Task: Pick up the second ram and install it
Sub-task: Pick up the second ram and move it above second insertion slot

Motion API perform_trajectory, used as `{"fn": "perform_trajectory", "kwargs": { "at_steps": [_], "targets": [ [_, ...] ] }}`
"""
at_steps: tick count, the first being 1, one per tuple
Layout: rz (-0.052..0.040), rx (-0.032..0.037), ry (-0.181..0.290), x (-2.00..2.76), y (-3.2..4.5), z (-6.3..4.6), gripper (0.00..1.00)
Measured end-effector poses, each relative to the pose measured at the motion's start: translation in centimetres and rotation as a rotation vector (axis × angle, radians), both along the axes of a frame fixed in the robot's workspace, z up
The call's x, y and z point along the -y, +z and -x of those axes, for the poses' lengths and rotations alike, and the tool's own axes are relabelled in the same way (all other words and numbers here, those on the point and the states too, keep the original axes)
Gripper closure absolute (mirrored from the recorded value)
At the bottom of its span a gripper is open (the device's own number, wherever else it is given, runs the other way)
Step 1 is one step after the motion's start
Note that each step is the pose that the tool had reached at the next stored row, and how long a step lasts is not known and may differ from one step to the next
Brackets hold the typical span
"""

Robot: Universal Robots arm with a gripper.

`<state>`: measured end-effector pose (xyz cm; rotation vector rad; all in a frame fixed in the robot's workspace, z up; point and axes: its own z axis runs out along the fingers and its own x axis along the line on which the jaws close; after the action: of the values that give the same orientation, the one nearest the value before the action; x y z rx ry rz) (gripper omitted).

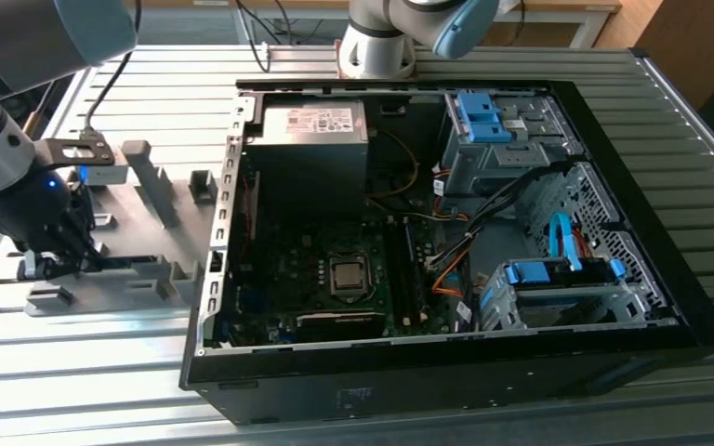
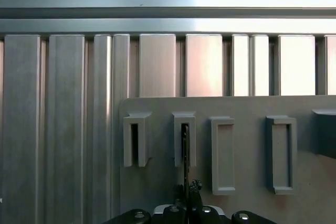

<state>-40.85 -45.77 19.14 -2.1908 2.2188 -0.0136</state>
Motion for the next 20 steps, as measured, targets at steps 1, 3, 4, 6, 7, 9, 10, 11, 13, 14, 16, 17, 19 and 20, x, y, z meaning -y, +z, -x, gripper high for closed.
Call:
{"fn": "perform_trajectory", "kwargs": {
  "at_steps": [1, 3, 4, 6, 7, 9, 10, 11, 13, 14, 16, 17, 19, 20],
  "targets": [
    [-0.0001, 0.0001, 0.0, 0.0, 0.03, 0.0, 0.86],
    [0.0, 0.0001, 0.0, 0.0, 0.11, 0.0, 0.86],
    [0.0, 0.0, 0.0, 0.0, 0.16, 0.0, 0.86],
    [0.0, 0.0, 0.0, 0.0, 0.26, 0.0, 0.86],
    [0.0, 0.0001, 0.0, 0.0, 0.31, 0.0, 0.86],
    [0.0, 0.0, 0.0, 0.0, 0.4, 0.0, 0.86],
    [0.0, 0.0, 0.0, 0.0, 0.46, 0.0, 0.86],
    [0.0, 0.0, 0.0, 0.0, 0.51, 0.0, 0.86],
    [0.0, 0.0, 0.0, 0.0, 0.64, 0.0, 0.86],
    [0.0, 0.0001, 0.0, 0.0, 0.7, 0.0, 0.86],
    [-0.0001, 0.0001, 0.0, 0.0, 0.81, 0.0, 0.86],
    [0.0, 0.0, 0.0, 0.0, 0.88, 0.0, 0.86],
    [0.0001, 0.0, 0.0, 0.0, 1.01, 0.0, 0.86],
    [0.0, 0.0, 0.0, 0.0, 1.08, 0.0, 0.86]
  ]
}}
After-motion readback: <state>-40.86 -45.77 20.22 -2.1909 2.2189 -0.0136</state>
